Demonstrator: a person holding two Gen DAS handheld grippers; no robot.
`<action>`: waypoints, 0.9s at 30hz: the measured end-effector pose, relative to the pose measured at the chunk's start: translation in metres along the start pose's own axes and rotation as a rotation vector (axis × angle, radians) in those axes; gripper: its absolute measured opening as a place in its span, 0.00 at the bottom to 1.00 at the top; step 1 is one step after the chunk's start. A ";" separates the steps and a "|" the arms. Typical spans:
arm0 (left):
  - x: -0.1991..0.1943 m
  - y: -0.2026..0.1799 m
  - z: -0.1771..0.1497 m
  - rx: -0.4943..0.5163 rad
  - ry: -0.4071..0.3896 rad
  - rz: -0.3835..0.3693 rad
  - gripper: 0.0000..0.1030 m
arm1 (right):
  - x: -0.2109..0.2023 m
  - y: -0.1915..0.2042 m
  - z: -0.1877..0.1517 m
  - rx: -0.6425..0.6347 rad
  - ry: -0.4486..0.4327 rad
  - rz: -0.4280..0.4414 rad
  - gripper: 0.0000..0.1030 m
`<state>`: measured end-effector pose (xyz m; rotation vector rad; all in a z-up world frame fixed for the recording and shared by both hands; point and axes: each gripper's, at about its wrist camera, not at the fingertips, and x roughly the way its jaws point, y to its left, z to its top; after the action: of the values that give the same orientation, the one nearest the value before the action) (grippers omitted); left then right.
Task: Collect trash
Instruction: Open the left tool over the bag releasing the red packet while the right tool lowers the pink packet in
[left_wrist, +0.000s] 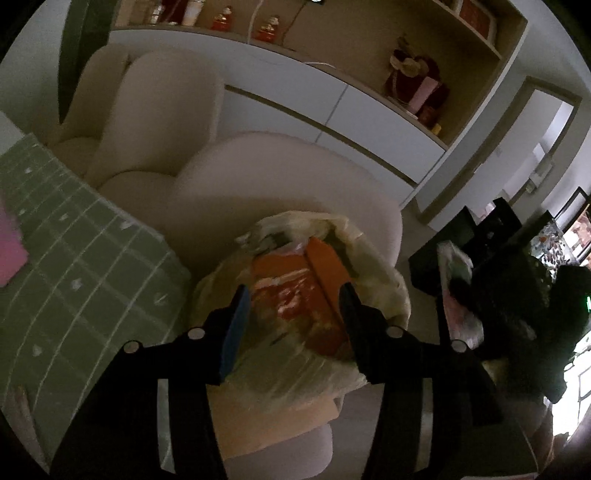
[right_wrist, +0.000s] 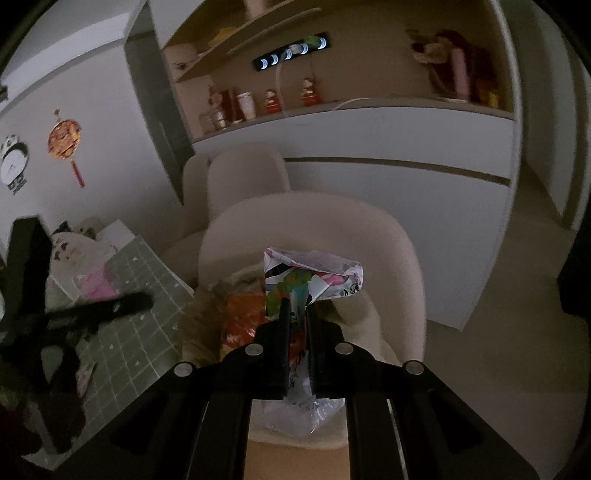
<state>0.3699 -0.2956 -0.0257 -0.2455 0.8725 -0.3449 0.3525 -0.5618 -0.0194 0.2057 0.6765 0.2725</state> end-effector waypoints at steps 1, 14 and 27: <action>-0.005 0.005 -0.002 -0.007 -0.001 0.006 0.46 | 0.004 0.003 0.003 -0.010 0.003 0.010 0.09; -0.068 0.070 -0.035 -0.168 -0.069 0.117 0.46 | 0.128 0.021 0.020 -0.055 0.249 0.074 0.09; -0.090 0.109 -0.057 -0.269 -0.080 0.170 0.47 | 0.162 0.025 0.000 -0.079 0.427 -0.027 0.39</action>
<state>0.2931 -0.1640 -0.0360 -0.4281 0.8534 -0.0582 0.4690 -0.4874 -0.1076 0.0616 1.0880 0.3206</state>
